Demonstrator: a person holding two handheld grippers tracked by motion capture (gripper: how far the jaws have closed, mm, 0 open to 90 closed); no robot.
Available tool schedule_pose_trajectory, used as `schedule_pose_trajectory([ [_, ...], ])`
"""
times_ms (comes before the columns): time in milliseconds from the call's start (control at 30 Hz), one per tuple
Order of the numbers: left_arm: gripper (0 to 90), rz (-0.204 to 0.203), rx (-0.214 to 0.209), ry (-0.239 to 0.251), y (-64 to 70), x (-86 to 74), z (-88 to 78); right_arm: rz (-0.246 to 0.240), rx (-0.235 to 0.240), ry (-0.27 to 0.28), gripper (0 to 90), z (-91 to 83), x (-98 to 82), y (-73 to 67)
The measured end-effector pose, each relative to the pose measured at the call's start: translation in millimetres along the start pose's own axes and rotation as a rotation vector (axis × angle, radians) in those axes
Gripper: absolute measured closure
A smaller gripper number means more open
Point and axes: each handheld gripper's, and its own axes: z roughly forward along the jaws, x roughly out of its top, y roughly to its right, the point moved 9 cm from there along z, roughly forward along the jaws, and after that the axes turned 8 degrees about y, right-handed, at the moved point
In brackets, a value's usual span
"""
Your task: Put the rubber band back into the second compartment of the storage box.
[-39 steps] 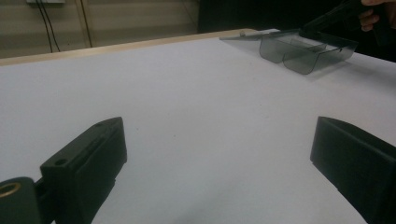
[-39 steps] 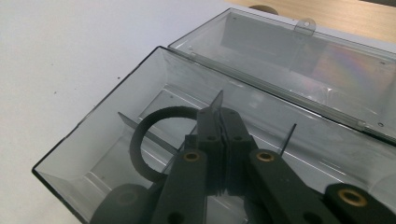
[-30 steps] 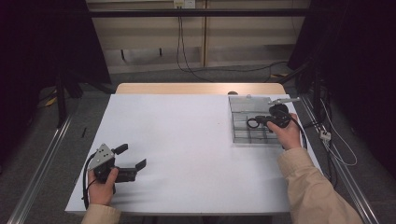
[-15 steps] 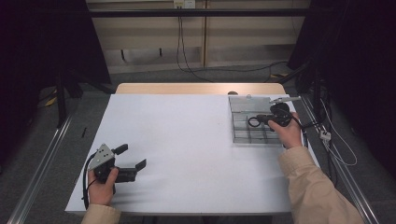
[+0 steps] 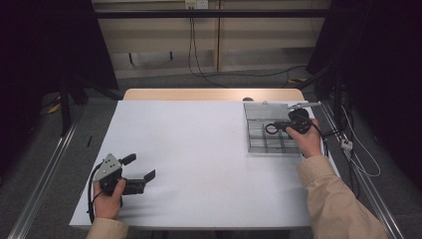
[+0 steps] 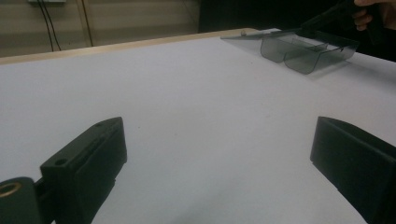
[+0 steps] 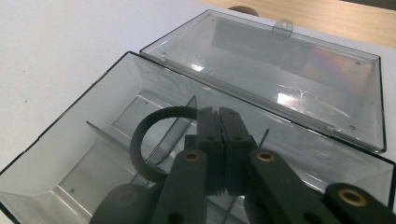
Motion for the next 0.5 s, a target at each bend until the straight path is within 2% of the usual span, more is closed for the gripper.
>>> schedule_pose_trajectory([
  [500, 3.6, 0.001, -0.001, -0.001, 0.0, -0.1, 0.1, -0.004, -0.023, -0.007, 87.8, 4.9, -2.9, 4.7],
])
